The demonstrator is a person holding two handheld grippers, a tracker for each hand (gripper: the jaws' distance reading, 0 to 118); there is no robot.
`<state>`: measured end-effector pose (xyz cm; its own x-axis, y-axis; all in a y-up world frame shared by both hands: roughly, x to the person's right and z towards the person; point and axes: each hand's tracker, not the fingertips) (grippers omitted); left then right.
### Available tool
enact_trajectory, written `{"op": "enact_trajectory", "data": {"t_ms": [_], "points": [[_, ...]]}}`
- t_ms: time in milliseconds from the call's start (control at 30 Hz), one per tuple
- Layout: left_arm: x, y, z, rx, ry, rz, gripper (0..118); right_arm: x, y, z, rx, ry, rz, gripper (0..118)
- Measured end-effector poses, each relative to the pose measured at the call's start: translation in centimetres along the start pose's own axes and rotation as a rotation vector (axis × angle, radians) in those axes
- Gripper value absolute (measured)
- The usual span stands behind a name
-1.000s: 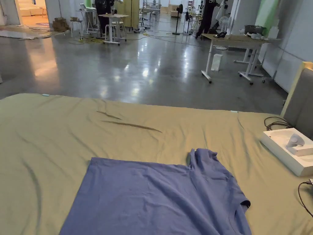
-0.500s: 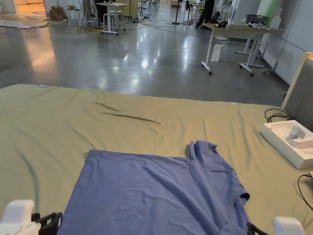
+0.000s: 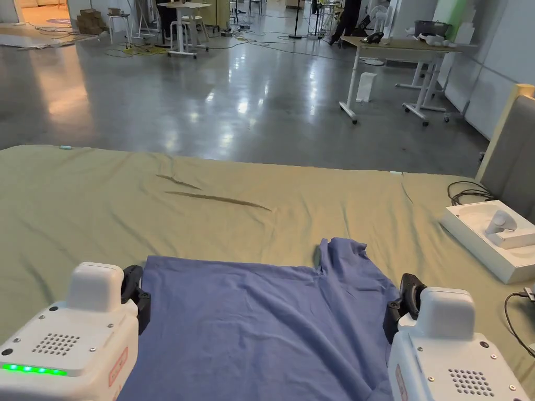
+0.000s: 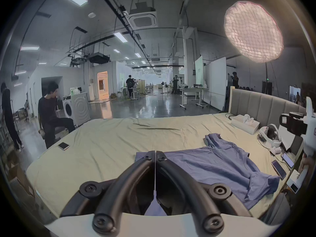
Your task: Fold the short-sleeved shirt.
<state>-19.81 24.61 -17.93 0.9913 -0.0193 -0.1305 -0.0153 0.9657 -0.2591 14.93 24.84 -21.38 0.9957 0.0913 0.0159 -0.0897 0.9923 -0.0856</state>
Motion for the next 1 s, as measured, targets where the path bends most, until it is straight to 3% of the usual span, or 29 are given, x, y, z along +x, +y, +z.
{"op": "enact_trajectory", "data": {"t_ms": [267,667,733,767,800,833,1000], "points": [[-2.5,-1.4,0.1,-0.128,-0.048,0.058,0,0.3,0.2,-1.3,-0.058,0.045,-0.01,0],[-10.7,-10.0,-0.3,-0.689,0.036,0.164,1,0.1,-2.3,-3.1,-0.183,0.082,0.009,0],[-11.8,-11.1,-0.8,-0.746,0.038,0.23,15,-0.1,-2.7,-3.3,-0.199,0.087,0.009,0],[-12.1,-11.7,-1.1,-0.775,0.037,0.257,40,-0.2,-2.8,-3.4,-0.209,0.093,0.009,0],[-12.3,-12.3,-1.5,-0.79,0.036,0.282,56,-0.3,-3.0,-3.5,-0.216,0.096,0.01,0],[-12.6,-12.9,-1.9,-0.814,0.038,0.308,65,-0.4,-3.1,-3.5,-0.221,0.098,0.012,0],[-12.6,-16.0,-3.9,-0.895,0.069,0.315,69,-0.4,-3.6,-3.6,-0.243,0.103,0.022,0]]}}
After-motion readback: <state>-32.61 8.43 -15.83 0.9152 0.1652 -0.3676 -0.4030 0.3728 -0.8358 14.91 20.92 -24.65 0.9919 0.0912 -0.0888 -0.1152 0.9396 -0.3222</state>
